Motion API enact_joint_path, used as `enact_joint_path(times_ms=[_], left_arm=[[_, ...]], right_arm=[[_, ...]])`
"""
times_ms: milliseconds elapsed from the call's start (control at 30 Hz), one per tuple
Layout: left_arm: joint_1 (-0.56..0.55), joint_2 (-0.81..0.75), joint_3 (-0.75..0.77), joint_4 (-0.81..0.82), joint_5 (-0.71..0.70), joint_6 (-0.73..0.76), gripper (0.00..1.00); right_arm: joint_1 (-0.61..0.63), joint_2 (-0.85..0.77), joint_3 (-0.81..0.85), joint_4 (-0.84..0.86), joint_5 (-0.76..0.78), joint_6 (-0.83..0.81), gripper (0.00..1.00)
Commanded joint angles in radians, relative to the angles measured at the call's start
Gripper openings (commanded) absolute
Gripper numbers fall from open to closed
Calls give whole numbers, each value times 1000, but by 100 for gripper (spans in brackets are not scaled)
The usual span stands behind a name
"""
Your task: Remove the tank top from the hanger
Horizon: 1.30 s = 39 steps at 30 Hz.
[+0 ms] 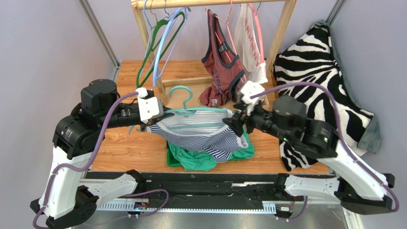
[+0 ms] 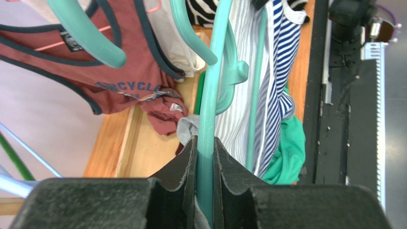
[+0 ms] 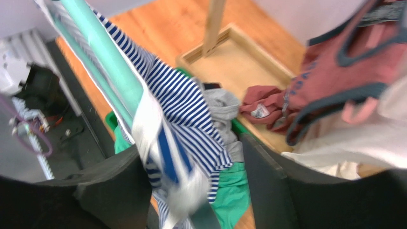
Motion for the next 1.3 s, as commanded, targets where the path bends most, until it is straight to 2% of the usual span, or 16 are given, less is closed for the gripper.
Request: enact_joint_path(times_ms=[0,167,300,433,600,700,767,933,1133,1267], left_arm=[[3,-24,12,88,-27,-30,0],[3,-21,5,90,-22,-30,0],[6,-13,14,88,-14,-31,0],[14,-10,22,87,0,-41,0],[17,-10,16,88,3,-36,0],[17,-15,3,106,-33,-28,0],[17,-16,-17,143,-121,-44,0],[17,-6,-8,252,-247,-97,0],[17,28,66,298,-283,-97,0],[17,28,74,301,-272,-53,0]], right_arm=[[2,-204,-94,201,266,87,71],[2,-300,-219,224,217,212,72],[2,-317,-310,278,176,295,60],[2,-303,-354,358,124,350,59],[2,-298,-362,370,81,376,50],[2,-340,-362,350,140,391,52],[2,-398,-371,336,163,414,58],[3,-483,-475,426,84,479,61],[2,-395,-529,572,50,479,61],[2,-290,-452,634,73,419,63]])
